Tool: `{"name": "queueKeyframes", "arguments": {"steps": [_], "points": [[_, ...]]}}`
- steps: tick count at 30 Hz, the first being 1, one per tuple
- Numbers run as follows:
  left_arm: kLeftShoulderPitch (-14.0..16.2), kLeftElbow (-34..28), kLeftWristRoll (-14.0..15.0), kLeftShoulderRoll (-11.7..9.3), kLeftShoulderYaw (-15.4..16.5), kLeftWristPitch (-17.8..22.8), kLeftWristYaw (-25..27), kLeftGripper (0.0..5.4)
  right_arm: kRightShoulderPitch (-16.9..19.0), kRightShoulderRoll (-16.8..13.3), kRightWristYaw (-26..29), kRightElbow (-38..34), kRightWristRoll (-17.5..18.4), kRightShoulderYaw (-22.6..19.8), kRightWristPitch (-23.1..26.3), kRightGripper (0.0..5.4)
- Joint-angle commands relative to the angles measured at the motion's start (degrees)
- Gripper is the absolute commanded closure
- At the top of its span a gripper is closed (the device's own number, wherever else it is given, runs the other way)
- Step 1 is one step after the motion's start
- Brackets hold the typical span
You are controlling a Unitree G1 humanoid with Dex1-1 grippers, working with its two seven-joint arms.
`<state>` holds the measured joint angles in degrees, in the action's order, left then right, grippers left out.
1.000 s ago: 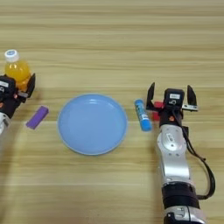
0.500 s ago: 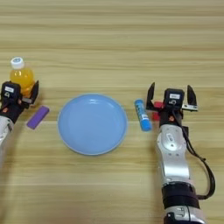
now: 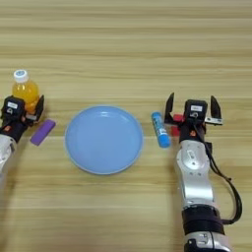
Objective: Move the objects on the table
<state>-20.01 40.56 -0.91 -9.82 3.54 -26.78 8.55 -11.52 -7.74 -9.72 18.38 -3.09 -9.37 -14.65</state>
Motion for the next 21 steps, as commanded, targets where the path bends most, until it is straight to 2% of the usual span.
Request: {"name": "queueKeyframes", "arguments": {"steps": [1,4,6,21], "points": [[-0.41,1.38,-0.76,-0.30,-0.38,-0.62,-0.44,2.01,-0.84,0.08,-0.49,0.27,-0.39,0.08,0.14,0.00],[-0.25,1.70,-0.81,-0.25,-0.57,-0.83,-0.38,2.01,-0.79,0.07,-0.49,0.19,-0.41,0.09,0.17,0.00],[-0.20,1.76,-0.86,-0.24,-0.71,-0.84,-0.46,1.58,-0.75,0.06,-0.48,0.13,-0.43,0.10,0.19,0.00],[0.54,1.10,-0.59,-0.04,-0.97,-0.84,0.35,0.26,-0.69,0.02,-0.55,0.10,-0.63,0.20,0.08,0.00]]}}
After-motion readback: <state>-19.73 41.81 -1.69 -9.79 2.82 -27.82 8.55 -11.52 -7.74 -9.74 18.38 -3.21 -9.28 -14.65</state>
